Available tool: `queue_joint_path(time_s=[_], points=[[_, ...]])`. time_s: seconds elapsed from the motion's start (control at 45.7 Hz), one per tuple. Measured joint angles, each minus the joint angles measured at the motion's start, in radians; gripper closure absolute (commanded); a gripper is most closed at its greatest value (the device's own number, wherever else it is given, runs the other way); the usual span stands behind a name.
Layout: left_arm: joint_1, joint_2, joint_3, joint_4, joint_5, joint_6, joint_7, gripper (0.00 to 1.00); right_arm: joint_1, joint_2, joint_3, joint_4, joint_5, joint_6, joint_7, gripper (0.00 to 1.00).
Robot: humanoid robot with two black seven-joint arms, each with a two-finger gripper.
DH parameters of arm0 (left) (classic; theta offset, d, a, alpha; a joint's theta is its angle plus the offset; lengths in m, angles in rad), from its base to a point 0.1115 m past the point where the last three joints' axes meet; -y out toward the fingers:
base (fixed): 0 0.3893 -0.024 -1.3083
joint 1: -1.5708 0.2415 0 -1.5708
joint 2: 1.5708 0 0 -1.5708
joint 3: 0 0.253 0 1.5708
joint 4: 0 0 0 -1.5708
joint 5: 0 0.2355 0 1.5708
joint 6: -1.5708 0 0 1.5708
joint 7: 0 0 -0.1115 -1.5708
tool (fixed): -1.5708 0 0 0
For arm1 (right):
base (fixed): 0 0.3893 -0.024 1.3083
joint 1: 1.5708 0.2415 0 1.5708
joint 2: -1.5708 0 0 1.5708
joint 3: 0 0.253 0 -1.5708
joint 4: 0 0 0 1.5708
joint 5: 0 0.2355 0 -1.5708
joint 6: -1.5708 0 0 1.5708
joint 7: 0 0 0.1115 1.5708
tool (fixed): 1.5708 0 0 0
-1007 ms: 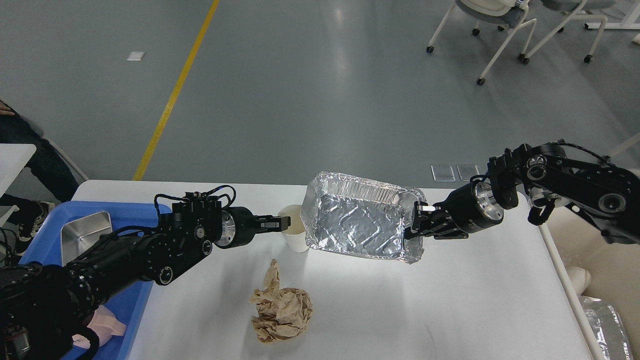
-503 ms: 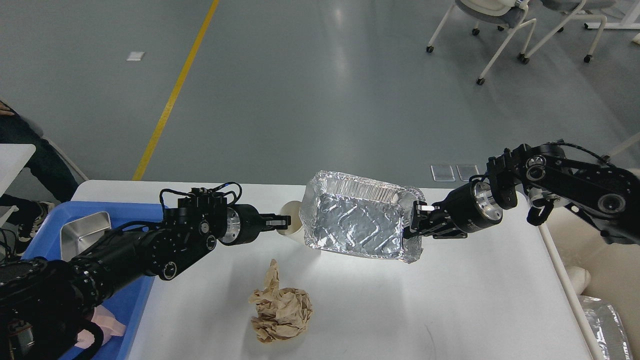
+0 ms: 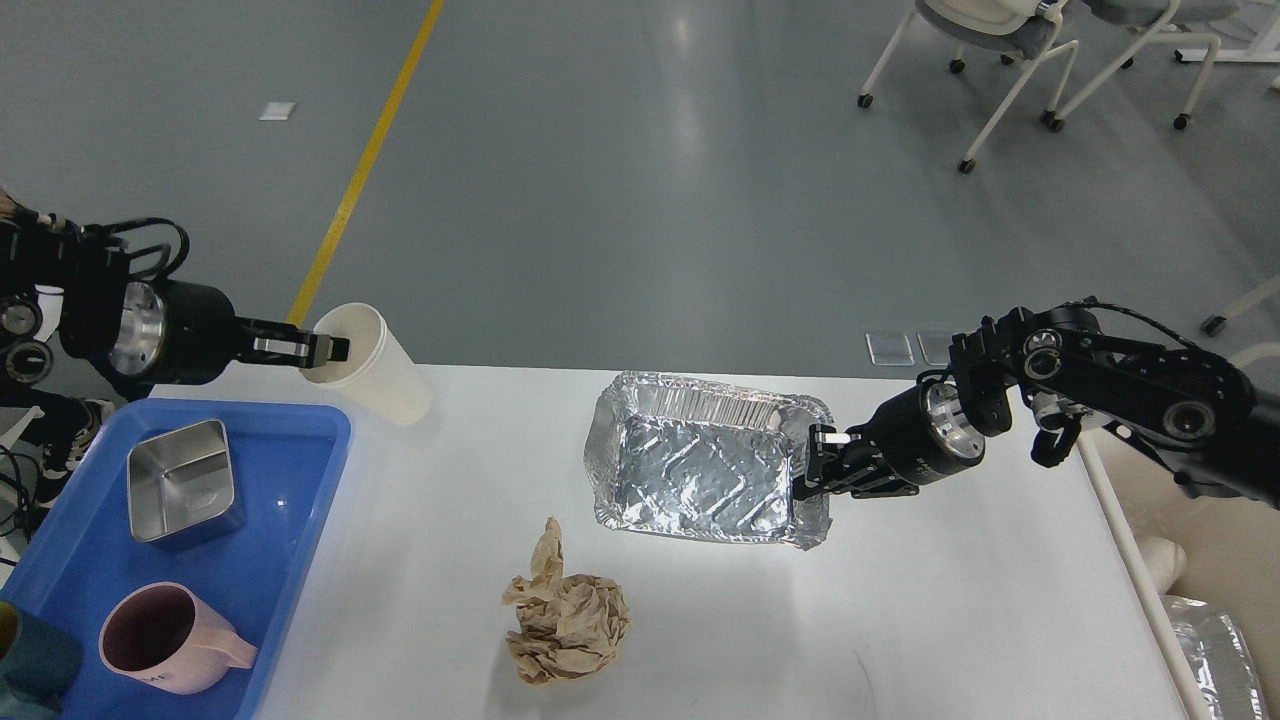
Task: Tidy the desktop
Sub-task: 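Lift the paper cup and place it into the held foil tray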
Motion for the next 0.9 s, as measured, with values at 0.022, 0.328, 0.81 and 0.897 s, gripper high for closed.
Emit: queue_joint_path(time_s=[0.022,0.328,0.81,0.897], points=[[-0.025,0.001,-0.001,-0.005,-0.001,-0.015,0.0,0.99,0.0,0.001,-0.001,0.0,0.0,0.0,0.0,1.0],[-0.362,-0.143,0.003,0.008,-0.029,-0.194,-0.003,0.98,0.0,-0.006,-0.003,0.008,0.0,0.0,0.0,1.0],[-0.316,-0.678,0.086,0.212,0.055,-0.149,0.041,0.98,0.002,-0.001,0.003,0.009,0.0,0.0,0.0,1.0],[-0.283,-0.767,0.097,0.269,0.077,-0.134,0.041,0.97,0.002,0.0,0.007,0.009,0.0,0.001,0.0,1.0]])
